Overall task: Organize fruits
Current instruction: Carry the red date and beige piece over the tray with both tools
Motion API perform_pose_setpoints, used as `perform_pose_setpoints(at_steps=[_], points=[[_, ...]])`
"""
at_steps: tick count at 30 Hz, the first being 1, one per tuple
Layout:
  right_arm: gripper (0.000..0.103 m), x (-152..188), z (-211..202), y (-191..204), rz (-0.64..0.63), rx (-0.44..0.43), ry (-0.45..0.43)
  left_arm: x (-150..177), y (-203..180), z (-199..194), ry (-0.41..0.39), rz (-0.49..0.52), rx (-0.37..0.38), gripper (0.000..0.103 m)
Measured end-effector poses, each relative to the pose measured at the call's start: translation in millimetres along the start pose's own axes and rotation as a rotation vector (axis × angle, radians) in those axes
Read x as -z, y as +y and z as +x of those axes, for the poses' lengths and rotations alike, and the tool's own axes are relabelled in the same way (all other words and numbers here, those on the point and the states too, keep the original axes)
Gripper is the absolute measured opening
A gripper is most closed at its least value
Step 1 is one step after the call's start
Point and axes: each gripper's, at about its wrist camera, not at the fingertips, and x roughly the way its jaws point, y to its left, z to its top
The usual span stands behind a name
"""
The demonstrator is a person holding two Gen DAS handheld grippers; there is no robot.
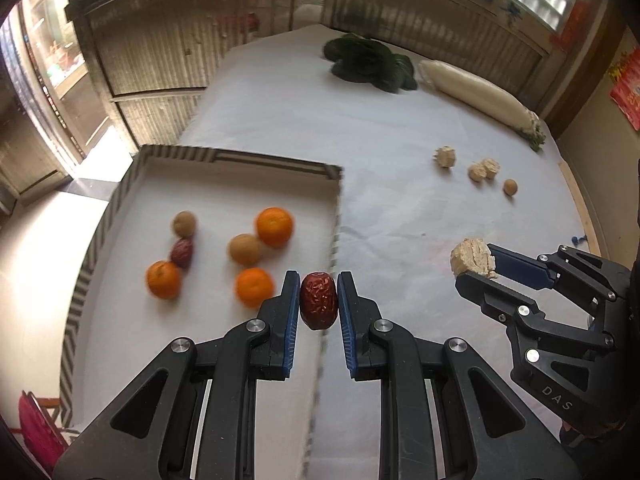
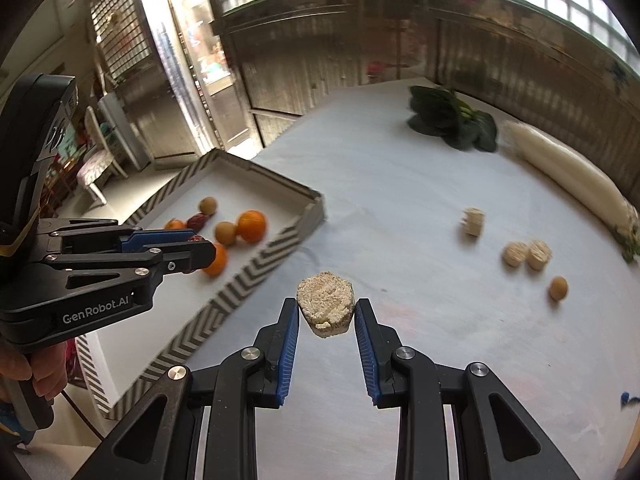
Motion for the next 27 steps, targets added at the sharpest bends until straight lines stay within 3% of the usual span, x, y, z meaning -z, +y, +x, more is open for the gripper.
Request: perform_pose_setpoints(at_steps=[11, 27], points=[[0.028, -15, 13, 46, -0.082, -0.04, 0.008, 12, 39, -14, -0.015, -0.058, -0.039, 0.018], [0.028, -24, 30, 75, -0.136, -0.078, 0.035, 21, 70, -10, 0.0, -0.103, -0.068, 0.018]])
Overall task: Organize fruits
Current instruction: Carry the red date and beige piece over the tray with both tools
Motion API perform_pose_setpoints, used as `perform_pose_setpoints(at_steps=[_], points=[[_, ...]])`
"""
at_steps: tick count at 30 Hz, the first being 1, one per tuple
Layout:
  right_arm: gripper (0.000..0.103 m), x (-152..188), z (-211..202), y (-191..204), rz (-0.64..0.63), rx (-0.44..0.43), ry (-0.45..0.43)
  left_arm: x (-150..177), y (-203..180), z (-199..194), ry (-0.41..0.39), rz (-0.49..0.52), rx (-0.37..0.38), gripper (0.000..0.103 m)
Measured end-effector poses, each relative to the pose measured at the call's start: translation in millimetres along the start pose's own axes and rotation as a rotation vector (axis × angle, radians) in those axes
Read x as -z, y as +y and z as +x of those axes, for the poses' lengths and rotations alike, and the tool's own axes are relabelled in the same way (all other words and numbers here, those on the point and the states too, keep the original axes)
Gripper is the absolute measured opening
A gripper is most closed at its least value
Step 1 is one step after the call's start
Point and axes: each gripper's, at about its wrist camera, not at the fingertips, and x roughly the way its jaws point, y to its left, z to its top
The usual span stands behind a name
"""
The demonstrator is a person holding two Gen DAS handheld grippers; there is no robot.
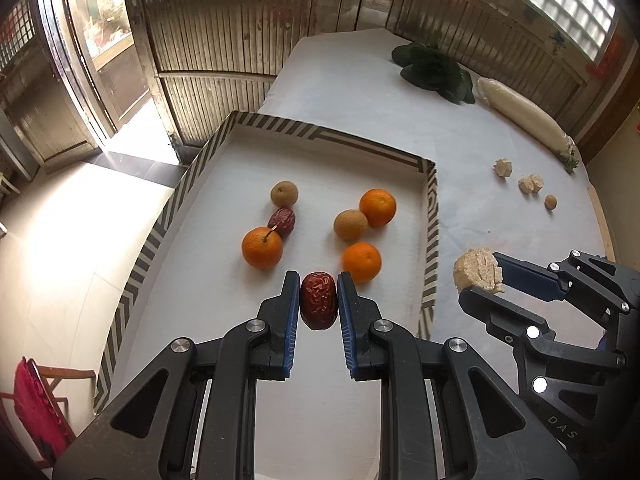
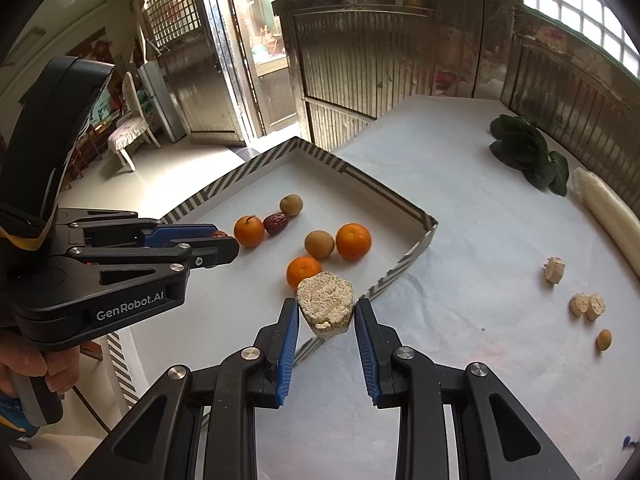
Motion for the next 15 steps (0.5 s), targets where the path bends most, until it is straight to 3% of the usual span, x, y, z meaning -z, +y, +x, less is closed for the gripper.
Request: perform_pose_setpoints(at_steps=[15], points=[[0.028, -7, 24, 14, -0.015, -0.051, 0.034, 6, 22, 20, 0.047, -0.038, -0.03, 0.018]])
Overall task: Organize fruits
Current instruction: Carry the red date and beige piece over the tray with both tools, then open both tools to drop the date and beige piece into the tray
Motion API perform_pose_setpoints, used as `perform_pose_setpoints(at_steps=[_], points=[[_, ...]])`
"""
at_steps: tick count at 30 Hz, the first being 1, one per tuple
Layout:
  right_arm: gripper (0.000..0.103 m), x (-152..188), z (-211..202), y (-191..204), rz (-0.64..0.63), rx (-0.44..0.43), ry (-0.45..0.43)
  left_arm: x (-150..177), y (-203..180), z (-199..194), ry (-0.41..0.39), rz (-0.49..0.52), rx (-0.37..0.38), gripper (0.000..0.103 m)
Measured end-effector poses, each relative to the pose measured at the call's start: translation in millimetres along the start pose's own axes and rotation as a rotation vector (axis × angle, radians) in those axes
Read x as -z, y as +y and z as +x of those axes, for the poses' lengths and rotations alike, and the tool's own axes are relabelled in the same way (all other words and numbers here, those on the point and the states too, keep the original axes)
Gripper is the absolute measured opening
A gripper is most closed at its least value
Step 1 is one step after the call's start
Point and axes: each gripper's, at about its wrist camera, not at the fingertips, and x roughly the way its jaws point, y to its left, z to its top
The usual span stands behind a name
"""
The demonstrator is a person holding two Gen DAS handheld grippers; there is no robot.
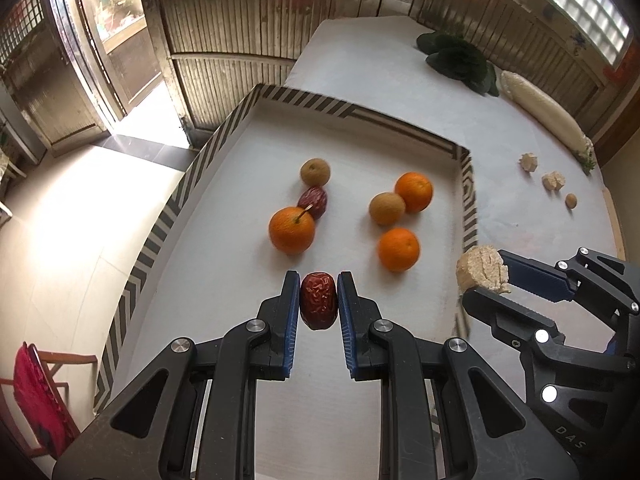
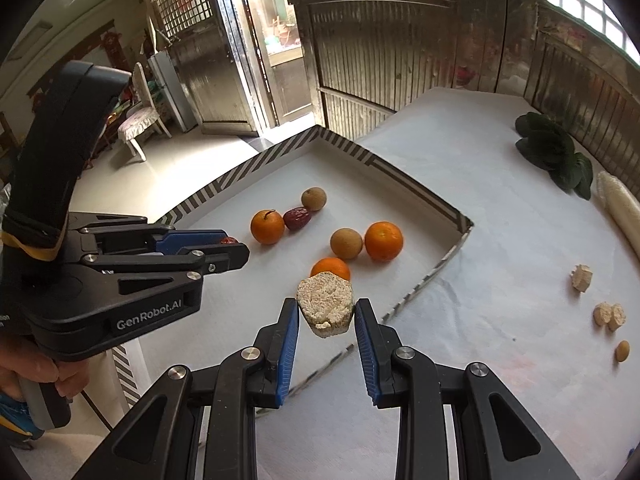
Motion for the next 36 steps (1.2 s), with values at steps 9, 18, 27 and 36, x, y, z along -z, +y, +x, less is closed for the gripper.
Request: perform_pose_setpoints(at_steps=[9, 18, 27, 36], points=[[0.028, -4, 29, 14, -0.023, -0.066, 0.056, 3, 13, 20, 0.048, -0.02, -0.024, 0.018], [0.028, -8, 57, 20, -0.031, -0.08, 0.105, -6, 16, 35, 0.044, -0.032, -0.062, 0.018], [0.028, -6, 74, 21, -0.035, -0.058, 0.126, -13, 10, 47, 0.045, -0.03, -0.064, 0.018], [0.029, -6, 53, 7, 0.021, -0.095, 0.088, -16, 15, 47, 0.045, -0.074, -0.004, 0.018]])
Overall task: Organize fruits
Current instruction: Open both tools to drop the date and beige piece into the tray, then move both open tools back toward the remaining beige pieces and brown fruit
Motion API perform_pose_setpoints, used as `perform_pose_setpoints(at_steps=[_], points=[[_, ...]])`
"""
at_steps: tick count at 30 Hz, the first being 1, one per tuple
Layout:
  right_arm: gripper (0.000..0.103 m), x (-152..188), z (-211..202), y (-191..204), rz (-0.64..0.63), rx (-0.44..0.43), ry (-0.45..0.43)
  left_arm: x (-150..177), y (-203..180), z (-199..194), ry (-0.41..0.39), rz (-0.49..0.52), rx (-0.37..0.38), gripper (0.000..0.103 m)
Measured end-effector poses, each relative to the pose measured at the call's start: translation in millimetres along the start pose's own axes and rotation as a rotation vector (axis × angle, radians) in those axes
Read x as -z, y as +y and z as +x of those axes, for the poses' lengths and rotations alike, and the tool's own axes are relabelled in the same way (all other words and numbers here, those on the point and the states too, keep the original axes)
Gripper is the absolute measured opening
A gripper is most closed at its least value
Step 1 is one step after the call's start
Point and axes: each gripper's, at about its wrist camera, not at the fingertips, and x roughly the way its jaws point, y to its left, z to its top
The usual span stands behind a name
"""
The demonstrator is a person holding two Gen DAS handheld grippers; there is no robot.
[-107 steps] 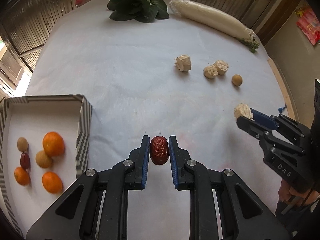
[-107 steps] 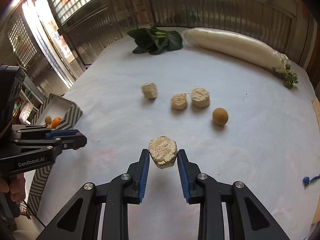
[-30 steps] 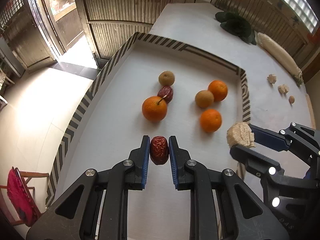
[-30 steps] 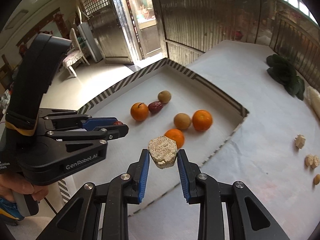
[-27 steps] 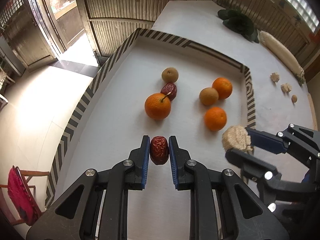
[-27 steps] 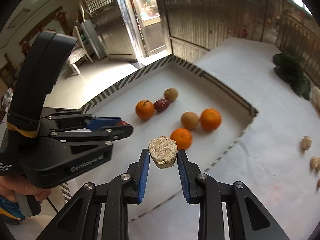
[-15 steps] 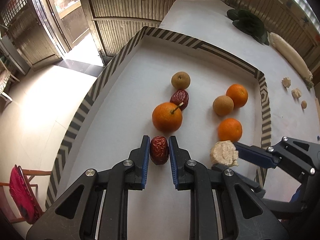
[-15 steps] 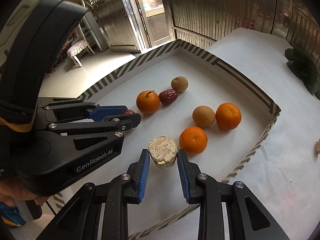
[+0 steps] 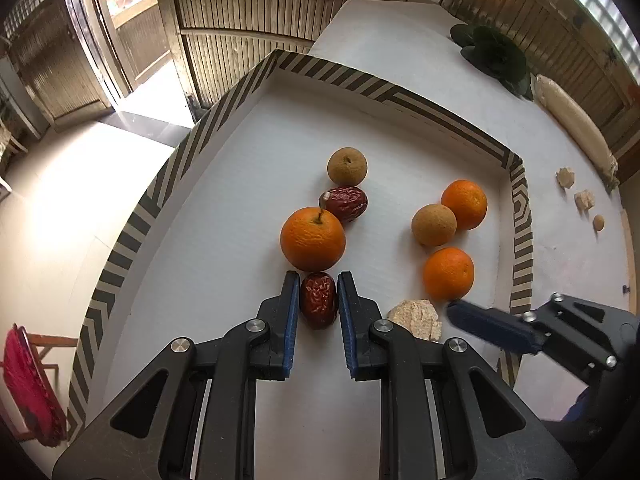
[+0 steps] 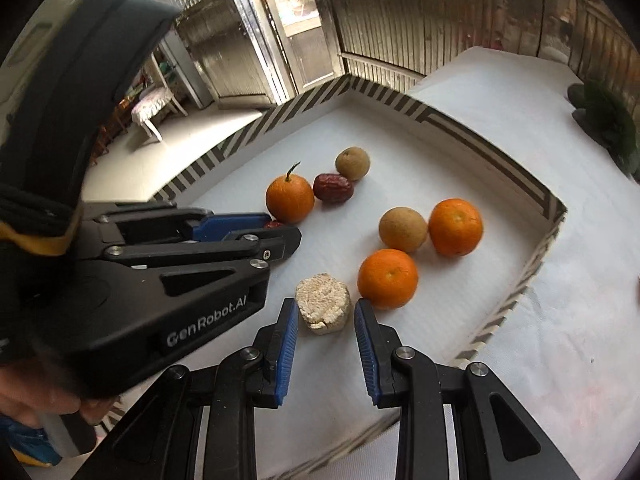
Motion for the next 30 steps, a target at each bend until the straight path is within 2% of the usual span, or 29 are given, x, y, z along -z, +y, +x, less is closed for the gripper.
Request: perform_pose_setpoints(at_steps=[3, 7, 8, 17, 30], points=[[0.03, 1, -15, -6, 0.013, 0.005, -0.025, -1, 0, -2, 0.003, -0.008, -0.006, 0.024], [0.034, 6, -37, -15, 0.043, 0.013, -0.067, 0, 0, -11, -0.018, -0.008, -0.022, 0.045], [0.036, 6, -41, -17, 0.049, 0.017, -0.076, 0, 0, -14, -0.027, -0.008, -0.025, 0.046], [0.04, 14, -67, -38, 0.094, 0.071, -0.119, -3, -26, -32, -0.062, 0.029, -0.045, 0.046], [0.04, 47, -95, -92, 0.198, 0.155, -0.136, -5, -110, -27, -0.055, 0.145, 0.002, 0.047]])
